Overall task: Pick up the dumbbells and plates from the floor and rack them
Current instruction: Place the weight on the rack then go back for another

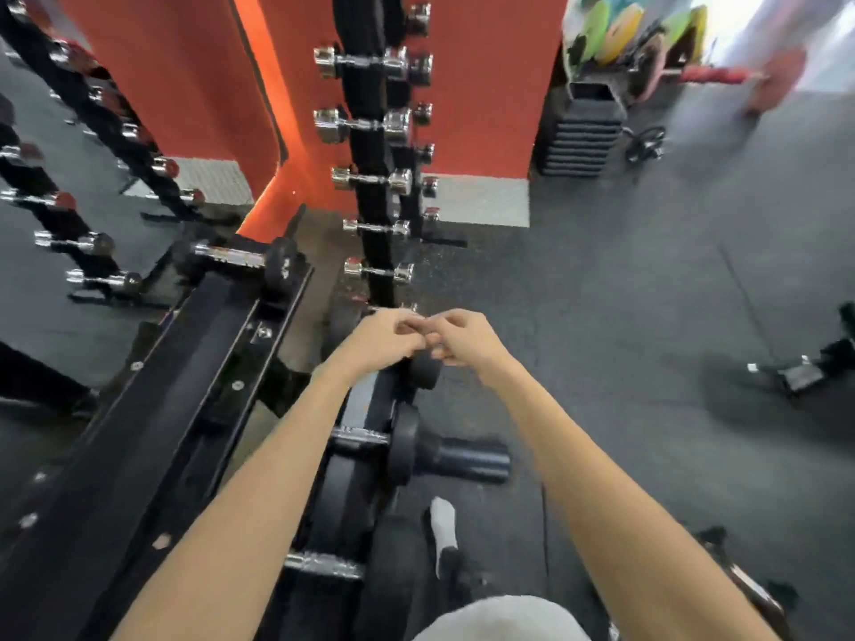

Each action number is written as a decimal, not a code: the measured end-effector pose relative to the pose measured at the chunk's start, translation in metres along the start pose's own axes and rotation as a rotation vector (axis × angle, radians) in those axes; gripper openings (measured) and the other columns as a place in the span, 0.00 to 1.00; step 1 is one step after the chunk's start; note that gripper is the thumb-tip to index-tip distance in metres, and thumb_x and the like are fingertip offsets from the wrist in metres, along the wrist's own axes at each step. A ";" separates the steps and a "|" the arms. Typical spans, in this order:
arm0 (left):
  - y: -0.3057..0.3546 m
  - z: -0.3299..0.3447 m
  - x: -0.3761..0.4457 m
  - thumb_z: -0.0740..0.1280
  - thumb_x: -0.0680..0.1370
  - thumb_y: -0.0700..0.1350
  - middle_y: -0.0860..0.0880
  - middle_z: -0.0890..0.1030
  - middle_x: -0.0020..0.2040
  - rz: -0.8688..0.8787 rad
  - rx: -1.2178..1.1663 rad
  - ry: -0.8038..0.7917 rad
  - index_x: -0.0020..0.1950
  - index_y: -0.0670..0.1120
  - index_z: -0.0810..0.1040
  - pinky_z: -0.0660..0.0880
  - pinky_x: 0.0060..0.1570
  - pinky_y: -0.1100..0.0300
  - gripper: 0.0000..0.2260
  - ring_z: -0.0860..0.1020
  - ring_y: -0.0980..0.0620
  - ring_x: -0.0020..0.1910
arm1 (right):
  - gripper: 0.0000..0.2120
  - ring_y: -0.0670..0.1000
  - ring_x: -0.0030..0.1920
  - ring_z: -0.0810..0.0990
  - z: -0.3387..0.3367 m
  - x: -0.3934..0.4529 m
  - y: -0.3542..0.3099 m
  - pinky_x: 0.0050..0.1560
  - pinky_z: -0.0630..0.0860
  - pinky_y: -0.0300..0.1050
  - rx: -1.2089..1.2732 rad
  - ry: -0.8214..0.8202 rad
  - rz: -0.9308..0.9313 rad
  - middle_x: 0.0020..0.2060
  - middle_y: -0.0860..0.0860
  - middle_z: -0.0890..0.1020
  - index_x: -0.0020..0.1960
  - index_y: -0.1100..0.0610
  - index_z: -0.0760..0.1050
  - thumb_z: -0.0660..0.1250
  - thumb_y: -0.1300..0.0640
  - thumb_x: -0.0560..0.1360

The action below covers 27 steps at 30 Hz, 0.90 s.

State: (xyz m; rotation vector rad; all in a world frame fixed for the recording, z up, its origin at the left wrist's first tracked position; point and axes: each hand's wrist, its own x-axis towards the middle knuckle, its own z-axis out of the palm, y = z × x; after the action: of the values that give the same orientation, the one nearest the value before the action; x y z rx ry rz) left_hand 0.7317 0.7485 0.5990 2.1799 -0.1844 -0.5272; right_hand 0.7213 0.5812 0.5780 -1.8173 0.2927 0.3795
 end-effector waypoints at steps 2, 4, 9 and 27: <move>0.028 0.043 -0.011 0.72 0.70 0.53 0.52 0.86 0.49 0.043 0.050 -0.028 0.54 0.53 0.85 0.80 0.52 0.53 0.13 0.82 0.52 0.46 | 0.09 0.47 0.34 0.82 -0.035 -0.041 0.024 0.34 0.77 0.39 0.060 0.048 0.010 0.39 0.49 0.84 0.60 0.55 0.81 0.67 0.53 0.83; 0.056 0.086 -0.016 0.71 0.74 0.45 0.52 0.86 0.49 0.079 0.074 -0.048 0.52 0.52 0.84 0.80 0.52 0.56 0.08 0.82 0.51 0.46 | 0.09 0.48 0.34 0.82 -0.072 -0.079 0.048 0.34 0.76 0.39 0.099 0.111 0.004 0.41 0.49 0.85 0.62 0.55 0.80 0.68 0.54 0.83; 0.116 0.196 -0.033 0.71 0.77 0.46 0.52 0.85 0.51 0.123 0.086 -0.121 0.65 0.53 0.79 0.76 0.49 0.57 0.16 0.83 0.50 0.52 | 0.11 0.44 0.32 0.81 -0.165 -0.173 0.119 0.33 0.74 0.36 0.206 0.291 0.031 0.44 0.51 0.86 0.65 0.58 0.77 0.68 0.57 0.83; 0.164 0.647 -0.143 0.70 0.78 0.47 0.54 0.83 0.54 0.108 0.200 -0.578 0.67 0.54 0.77 0.71 0.37 0.70 0.17 0.78 0.64 0.44 | 0.16 0.50 0.49 0.84 -0.358 -0.436 0.473 0.48 0.81 0.44 0.708 0.822 0.450 0.56 0.51 0.86 0.68 0.55 0.77 0.69 0.52 0.82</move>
State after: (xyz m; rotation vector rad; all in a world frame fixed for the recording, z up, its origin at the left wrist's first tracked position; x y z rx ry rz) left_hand 0.3312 0.2241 0.4226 2.1362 -0.6862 -1.1055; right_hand 0.1766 0.1091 0.4267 -1.1033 1.2488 -0.1891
